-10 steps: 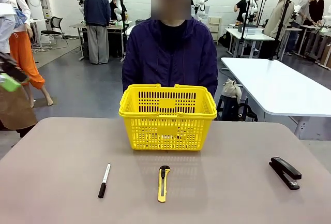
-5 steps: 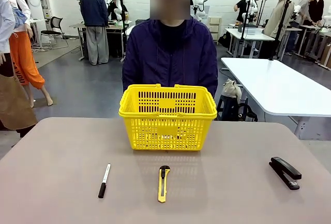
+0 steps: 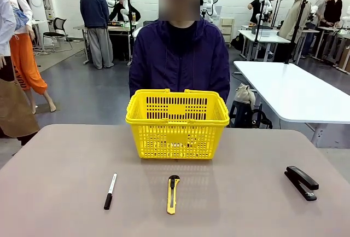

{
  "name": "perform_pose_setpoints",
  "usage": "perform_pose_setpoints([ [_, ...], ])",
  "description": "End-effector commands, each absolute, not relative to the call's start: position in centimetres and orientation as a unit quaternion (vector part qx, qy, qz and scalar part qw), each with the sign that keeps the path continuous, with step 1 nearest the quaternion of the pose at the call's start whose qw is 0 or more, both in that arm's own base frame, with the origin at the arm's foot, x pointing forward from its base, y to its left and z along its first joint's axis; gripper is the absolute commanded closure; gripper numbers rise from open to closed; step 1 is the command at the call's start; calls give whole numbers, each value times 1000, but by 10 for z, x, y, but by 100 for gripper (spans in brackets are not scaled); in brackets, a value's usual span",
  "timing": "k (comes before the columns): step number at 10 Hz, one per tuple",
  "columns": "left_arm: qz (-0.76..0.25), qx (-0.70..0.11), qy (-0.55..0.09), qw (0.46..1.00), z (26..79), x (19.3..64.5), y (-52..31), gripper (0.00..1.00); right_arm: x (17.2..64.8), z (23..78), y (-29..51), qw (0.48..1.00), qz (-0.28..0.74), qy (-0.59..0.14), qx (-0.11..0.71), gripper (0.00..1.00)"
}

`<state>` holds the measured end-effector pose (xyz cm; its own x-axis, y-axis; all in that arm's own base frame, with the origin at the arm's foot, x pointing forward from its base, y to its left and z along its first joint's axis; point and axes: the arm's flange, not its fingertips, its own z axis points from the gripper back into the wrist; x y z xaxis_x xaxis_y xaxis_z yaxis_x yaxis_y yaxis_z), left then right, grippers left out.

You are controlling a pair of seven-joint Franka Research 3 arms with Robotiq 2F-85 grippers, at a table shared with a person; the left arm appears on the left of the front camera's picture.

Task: Place the items the person wants into the basket.
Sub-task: Pick up the item the person points to and place it in the Market Basket.

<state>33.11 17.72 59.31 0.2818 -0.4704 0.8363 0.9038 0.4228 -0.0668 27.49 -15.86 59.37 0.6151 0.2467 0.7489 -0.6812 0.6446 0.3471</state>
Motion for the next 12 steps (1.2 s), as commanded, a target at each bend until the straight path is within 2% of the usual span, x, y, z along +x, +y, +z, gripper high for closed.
perform_pose_setpoints([
  [1,-462,-277,-392,746,592,326,175,0,276,594,-158,837,277,-344,325,0],
  [12,-462,-277,-392,746,592,326,175,0,276,594,-158,837,277,-344,325,0],
])
